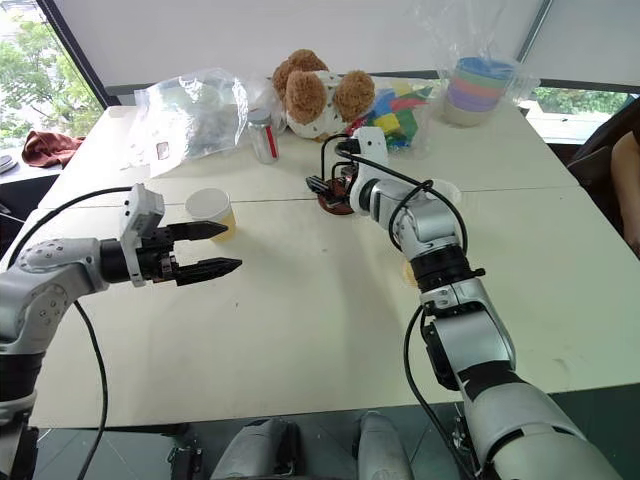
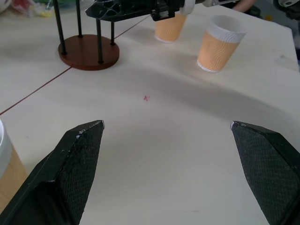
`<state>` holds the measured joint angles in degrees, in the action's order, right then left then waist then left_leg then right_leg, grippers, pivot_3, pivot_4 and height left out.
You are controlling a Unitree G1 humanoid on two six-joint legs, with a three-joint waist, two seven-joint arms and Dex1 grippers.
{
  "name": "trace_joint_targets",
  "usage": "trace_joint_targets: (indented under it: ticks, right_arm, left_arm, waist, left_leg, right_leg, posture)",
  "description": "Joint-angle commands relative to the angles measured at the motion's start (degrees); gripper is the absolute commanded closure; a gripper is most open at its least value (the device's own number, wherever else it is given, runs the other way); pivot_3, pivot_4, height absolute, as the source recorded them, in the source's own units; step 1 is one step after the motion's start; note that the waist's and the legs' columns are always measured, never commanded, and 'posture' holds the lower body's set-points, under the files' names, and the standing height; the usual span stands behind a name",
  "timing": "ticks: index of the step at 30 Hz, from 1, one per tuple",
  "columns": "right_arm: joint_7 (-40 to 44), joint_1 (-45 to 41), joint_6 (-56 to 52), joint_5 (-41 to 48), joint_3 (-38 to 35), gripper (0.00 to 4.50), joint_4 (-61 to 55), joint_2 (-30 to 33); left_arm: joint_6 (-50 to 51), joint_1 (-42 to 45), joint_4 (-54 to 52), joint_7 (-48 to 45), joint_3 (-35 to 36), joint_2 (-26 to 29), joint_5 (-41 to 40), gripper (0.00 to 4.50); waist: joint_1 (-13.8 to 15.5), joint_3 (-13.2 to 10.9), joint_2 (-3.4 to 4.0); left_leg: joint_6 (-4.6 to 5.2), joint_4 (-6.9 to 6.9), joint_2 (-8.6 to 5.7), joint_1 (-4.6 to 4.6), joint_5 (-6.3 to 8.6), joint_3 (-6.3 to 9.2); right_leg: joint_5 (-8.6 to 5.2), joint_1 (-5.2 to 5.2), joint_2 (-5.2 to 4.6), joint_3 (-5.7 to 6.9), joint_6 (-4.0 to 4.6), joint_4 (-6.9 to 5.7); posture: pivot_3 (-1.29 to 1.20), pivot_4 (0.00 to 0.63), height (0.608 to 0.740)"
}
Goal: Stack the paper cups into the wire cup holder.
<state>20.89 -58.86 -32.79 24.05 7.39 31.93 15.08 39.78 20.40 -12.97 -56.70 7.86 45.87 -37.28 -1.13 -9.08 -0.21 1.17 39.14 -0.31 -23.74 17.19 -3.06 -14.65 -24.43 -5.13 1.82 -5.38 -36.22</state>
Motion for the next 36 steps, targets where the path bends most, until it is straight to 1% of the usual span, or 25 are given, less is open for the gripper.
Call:
trace_joint_targets:
  ticks: [1,3,4,5,7,10,12,14,17,20,21,24,26,29,31,36]
  right_arm:
    - [1.23,-4.02,5.22,-2.85,-2.41,0.0,5.12,-2.08]
    - [1.16,-5.83,8.04,-4.5,-3.21,0.0,9.15,-3.2]
    - [1.54,-6.37,9.05,-4.99,-3.62,0.52,10.48,-3.58]
    - [1.76,-6.77,9.94,-5.59,-3.88,0.85,11.56,-3.82]
    - [2.22,-7.26,11.04,-6.59,-4.35,1.82,13.03,-4.18]
    - [2.74,-7.32,11.64,-7.96,-4.83,3.48,14.0,-4.61]
    - [3.11,-7.05,11.56,-8.7,-5.01,4.44,13.88,-4.71]
    - [4.72,-6.2,11.88,-9.42,-4.78,4.44,12.13,-4.39]
    - [11.66,-3.69,13.18,-10.3,-2.46,4.44,4.93,-2.93]
    - [24.78,2.2,10.0,-5.92,0.48,4.44,-13.23,0.98]
    - [29.03,4.69,8.16,-3.97,1.38,4.44,-19.85,3.24]
    - [36.58,10.44,2.86,0.05,2.76,4.44,-33.28,9.41]
    - [39.73,13.24,-0.03,1.65,3.61,4.44,-39.28,13.25]
    - [41.79,15.28,-2.23,2.36,4.32,4.44,-43.57,16.33]
    - [41.35,15.64,-2.89,2.14,4.21,4.44,-43.82,16.62]
    - [40.18,15.99,-1.07,-0.73,4.55,4.44,-39.77,15.98]
  left_arm:
    - [-0.9,0.13,-1.59,1.32,1.82,-0.47,-0.36,0.03]
    - [-1.15,-0.26,-1.69,1.75,1.81,-0.59,-0.08,0.03]
    - [-1.32,-0.66,-1.87,1.99,1.89,-0.62,0.06,0.0]
    - [-1.44,-1.0,-2.01,2.24,1.96,-0.62,0.16,0.0]
    - [-1.61,-1.43,-2.22,2.56,2.07,-0.61,0.25,0.0]
    - [-2.19,-1.81,-2.11,3.08,1.92,-0.83,0.74,0.0]
    - [-2.68,-1.95,-1.95,3.23,1.58,-0.92,1.16,0.0]
    - [-3.12,-1.76,-1.55,3.2,1.04,-0.96,1.51,0.0]
    - [-3.53,-1.31,-0.83,2.95,0.61,-1.02,1.99,0.0]
    - [-3.7,-1.06,0.42,1.82,0.35,-0.39,2.31,0.0]
    - [-3.56,-1.05,0.76,1.1,0.17,0.08,2.28,0.0]
    - [-2.82,-0.92,1.22,-0.75,-0.04,1.4,1.93,0.0]
    - [-2.16,-0.55,1.48,-1.75,0.08,2.25,1.58,0.0]
    - [-1.43,0.16,2.0,-2.8,0.23,3.16,1.18,0.0]
    - [-1.0,0.56,2.11,-3.15,0.29,3.36,1.05,0.0]
    - [-1.09,0.97,2.3,-3.2,-0.34,2.78,1.73,0.0]
  waist:
    - [-0.01,0.0,0.0]
    - [-0.06,0.0,0.0]
    - [-0.1,0.0,0.01]
    - [-0.1,0.0,0.01]
    - [-0.11,0.0,0.01]
    - [-0.12,-0.01,0.01]
    - [-0.21,-0.01,0.01]
    - [-0.28,-0.01,0.01]
    - [-0.25,-0.02,0.03]
    - [0.04,-0.03,0.05]
    - [0.15,-0.03,0.05]
    - [0.34,-0.03,0.04]
    - [0.4,-0.02,0.03]
    - [0.36,-0.02,0.02]
    - [0.27,-0.03,0.01]
    - [0.32,-0.03,0.01]
  left_leg:
    - [-0.01,0.01,0.0,0.0,-0.01,0.0]
    - [-0.05,0.01,0.0,0.0,-0.03,0.0]
    - [-0.06,0.01,0.0,0.02,-0.03,0.0]
    - [-0.07,0.0,0.0,0.02,-0.04,0.02]
    - [-0.08,-0.03,0.01,0.03,-0.05,0.03]
    - [-0.1,-0.05,0.01,0.04,-0.05,0.03]
    - [-0.11,-0.04,0.01,0.04,-0.06,0.02]
    - [-0.12,-0.03,0.01,0.06,-0.06,0.02]
    - [-0.13,-0.05,0.02,0.07,-0.07,0.03]
    - [-0.13,-0.09,0.02,0.05,-0.07,0.05]
    - [-0.12,-0.09,0.02,0.05,-0.06,0.06]
    - [-0.08,-0.06,0.02,0.03,-0.04,0.06]
    - [-0.02,0.0,0.02,0.05,0.0,0.08]
    - [0.24,0.05,0.0,0.13,0.14,0.04]
    - [0.24,0.05,0.01,0.19,0.14,0.05]
    - [0.15,0.03,0.08,0.29,0.09,0.08]
  right_leg:
    - [0.0,0.0,0.0,0.0,0.0,-0.01]
    - [0.0,0.0,0.0,0.0,0.0,-0.02]
    - [0.0,0.0,0.0,0.0,0.0,-0.03]
    - [0.0,0.0,0.01,0.0,0.0,-0.04]
    - [0.0,-0.01,0.01,0.0,0.0,-0.05]
    - [0.0,-0.01,0.01,0.0,0.0,-0.05]
    - [0.0,-0.01,0.01,0.0,0.0,-0.05]
    - [0.0,0.01,0.0,-0.01,0.0,-0.06]
    - [0.0,0.0,0.01,0.0,0.0,-0.06]
    - [0.0,-0.02,0.02,-0.01,-0.01,-0.06]
    - [0.01,-0.03,0.02,0.0,-0.01,-0.08]
    - [0.01,-0.02,0.02,0.01,-0.01,-0.06]
    - [0.01,0.04,0.02,0.01,-0.01,-0.04]
    - [0.01,0.1,-0.05,0.0,-0.01,0.02]
    - [0.01,0.1,-0.11,0.0,-0.01,-0.01]
    - [0.01,0.09,-0.03,-0.01,0.0,-0.15]
  posture:
    - [0.0,0.15,0.74]
    - [0.0,0.15,0.74]
    - [0.0,0.15,0.74]
    - [0.0,0.15,0.74]
    - [0.0,0.15,0.74]
    - [0.0,0.15,0.74]
    - [0.0,0.15,0.74]
    - [0.0,0.15,0.74]
    - [0.0,0.15,0.74]
    - [0.0,0.15,0.74]
    - [0.0,0.15,0.74]
    - [0.0,0.15,0.74]
    - [0.0,0.15,0.74]
    - [0.0,0.15,0.74]
    - [0.0,0.15,0.74]
    - [0.0,0.15,0.74]
